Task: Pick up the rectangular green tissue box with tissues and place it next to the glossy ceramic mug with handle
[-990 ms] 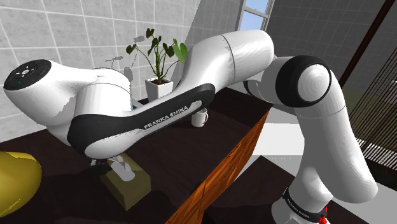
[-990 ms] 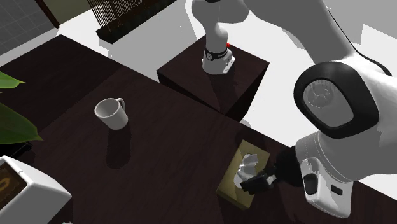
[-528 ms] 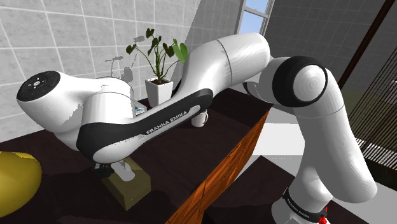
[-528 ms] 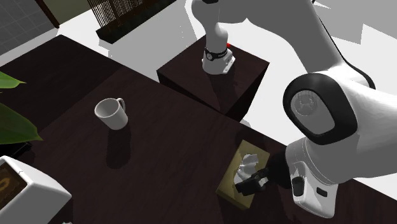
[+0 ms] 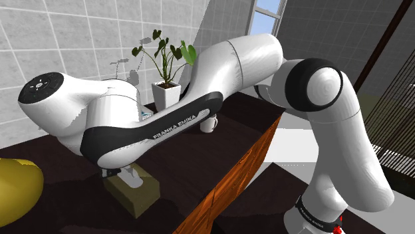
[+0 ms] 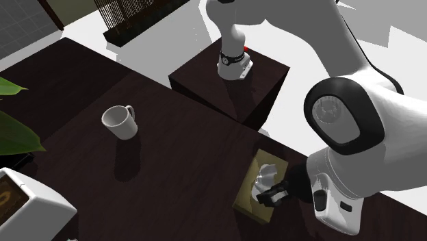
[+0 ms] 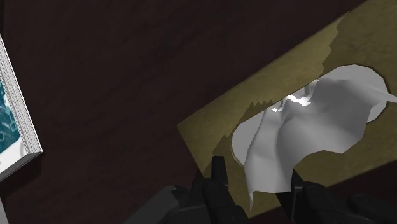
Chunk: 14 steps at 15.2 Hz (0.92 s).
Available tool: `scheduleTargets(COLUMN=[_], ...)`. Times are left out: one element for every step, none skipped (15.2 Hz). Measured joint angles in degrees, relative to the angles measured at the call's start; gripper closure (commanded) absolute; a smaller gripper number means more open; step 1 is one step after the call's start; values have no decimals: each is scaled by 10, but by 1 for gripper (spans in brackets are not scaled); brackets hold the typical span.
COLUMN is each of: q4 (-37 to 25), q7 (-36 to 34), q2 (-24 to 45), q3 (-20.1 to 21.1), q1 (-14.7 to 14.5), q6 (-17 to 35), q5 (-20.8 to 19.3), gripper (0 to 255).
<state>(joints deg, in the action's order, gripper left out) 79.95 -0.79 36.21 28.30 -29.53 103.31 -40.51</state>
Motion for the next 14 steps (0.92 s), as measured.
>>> scheduleTargets(q4=[0, 1, 2, 2, 2, 0, -2, -5, -9, -12, -17, -20, -24, -27], q7=[0, 0, 0, 0, 0, 0, 1, 3, 6, 9, 11, 14, 17, 19], q2=[0, -1, -1, -1, -1, 0, 0, -1, -3, -5, -6, -8, -10, -13], q3=[0, 0, 0, 0, 0, 0, 1, 1, 3, 3, 4, 5, 5, 6], q1=[0, 1, 1, 1, 1, 0, -1, -1, -2, -2, -3, -3, -4, -3], q6=[0, 1, 1, 1, 1, 0, -2, -6, -12, -17, -22, -27, -32, -37], q5=[0, 0, 0, 0, 0, 0, 1, 2, 4, 6, 7, 9, 10, 12], gripper=[255, 255, 255, 255, 255, 255, 255, 255, 255, 255, 255, 255, 255, 255])
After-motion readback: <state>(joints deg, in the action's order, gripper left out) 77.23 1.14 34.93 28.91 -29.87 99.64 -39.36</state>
